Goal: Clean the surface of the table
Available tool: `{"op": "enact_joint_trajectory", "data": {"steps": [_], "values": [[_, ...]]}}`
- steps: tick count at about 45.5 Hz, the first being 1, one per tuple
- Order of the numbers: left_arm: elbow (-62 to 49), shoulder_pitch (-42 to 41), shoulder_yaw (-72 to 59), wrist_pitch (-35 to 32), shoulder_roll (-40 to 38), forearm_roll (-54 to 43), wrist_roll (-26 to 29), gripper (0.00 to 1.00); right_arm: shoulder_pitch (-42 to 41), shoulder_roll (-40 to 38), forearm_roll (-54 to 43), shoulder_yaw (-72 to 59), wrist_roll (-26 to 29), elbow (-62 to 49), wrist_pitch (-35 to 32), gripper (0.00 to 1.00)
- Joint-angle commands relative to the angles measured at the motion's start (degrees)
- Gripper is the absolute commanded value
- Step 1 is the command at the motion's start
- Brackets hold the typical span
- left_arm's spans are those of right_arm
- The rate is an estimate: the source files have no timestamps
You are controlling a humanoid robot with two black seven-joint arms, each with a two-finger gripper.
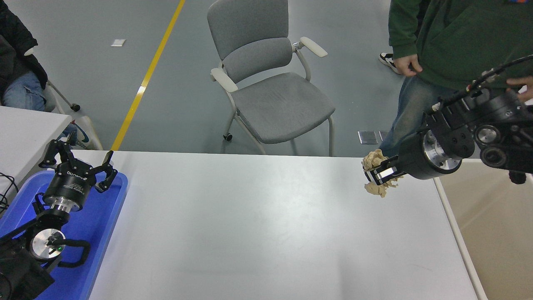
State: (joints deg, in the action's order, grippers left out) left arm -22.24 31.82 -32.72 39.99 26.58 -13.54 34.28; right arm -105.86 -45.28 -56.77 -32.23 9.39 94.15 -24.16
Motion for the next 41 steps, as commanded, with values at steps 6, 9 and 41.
{"op": "enact_joint_trajectory", "data": {"steps": [6, 9, 41], "values": [[0.0, 0.0, 0.0, 0.0, 0.0, 0.0, 0.0, 1.0, 3.0, -7.5, -2.8, 0.9, -0.8, -4.8, -0.1, 0.0], [0.0, 0.0, 0.0, 0.0, 0.0, 0.0, 0.1, 1.0, 3.6, -9.1, -2.8, 0.9, -1.0, -5.5, -0.2, 0.0], [0.0, 0.0, 0.0, 0.0, 0.0, 0.0, 0.0, 1.0, 14.4, -22.2, -7.0, 1.1, -11.3, -22.3, 2.5, 0.0]]}}
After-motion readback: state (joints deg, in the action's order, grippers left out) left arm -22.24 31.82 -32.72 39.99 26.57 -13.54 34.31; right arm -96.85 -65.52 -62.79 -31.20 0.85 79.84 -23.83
